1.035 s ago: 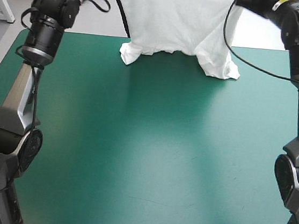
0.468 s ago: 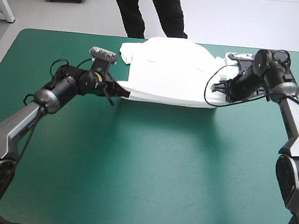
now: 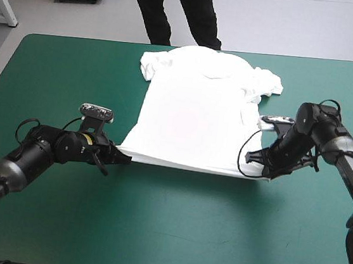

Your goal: Fold the cloth

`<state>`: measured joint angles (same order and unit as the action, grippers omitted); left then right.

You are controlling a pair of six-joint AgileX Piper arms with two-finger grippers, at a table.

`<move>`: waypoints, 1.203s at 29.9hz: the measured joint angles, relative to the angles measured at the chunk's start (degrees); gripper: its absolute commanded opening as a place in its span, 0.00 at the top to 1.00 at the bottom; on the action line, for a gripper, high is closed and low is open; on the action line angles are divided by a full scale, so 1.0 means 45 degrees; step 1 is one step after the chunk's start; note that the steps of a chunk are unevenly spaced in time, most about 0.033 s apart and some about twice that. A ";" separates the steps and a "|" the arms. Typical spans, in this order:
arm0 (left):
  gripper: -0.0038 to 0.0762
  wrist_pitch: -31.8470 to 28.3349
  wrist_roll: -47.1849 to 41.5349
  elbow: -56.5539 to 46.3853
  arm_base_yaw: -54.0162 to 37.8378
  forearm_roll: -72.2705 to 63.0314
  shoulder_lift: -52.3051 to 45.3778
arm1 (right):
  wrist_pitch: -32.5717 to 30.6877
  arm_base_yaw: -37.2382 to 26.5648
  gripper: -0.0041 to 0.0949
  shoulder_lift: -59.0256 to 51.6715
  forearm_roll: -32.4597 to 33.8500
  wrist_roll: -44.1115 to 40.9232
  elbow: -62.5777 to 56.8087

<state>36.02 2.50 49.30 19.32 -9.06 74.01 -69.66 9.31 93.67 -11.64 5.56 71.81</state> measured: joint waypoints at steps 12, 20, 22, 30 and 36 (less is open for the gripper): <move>0.96 0.1959 -0.0557 -0.2487 0.1022 -0.0184 -0.2437 | 0.0096 0.0434 0.98 -0.2520 -0.0146 -0.0093 -0.3575; 0.96 0.2466 -0.1222 -0.3643 0.1995 -0.0554 -0.3022 | 0.0177 0.0434 0.98 -0.3978 -0.0203 -0.0142 -0.5433; 0.96 0.2524 -0.1697 -0.3975 0.2478 -0.0554 -0.3340 | 0.0198 0.0434 0.98 -0.4299 -0.0229 -0.0142 -0.5878; 0.96 0.2563 -0.2686 -0.4605 0.3580 -0.0486 -0.4012 | 0.0377 0.0434 0.94 -0.4764 -0.0218 -0.0148 -0.6647; 0.80 0.2294 -0.2783 -0.4605 0.3580 -0.0073 -0.4012 | 0.0715 0.0434 0.61 -0.4764 -0.0189 0.0165 -0.6689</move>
<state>46.34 -10.02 28.57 35.43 -9.39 55.96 -66.45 11.26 72.23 -12.49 6.30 41.71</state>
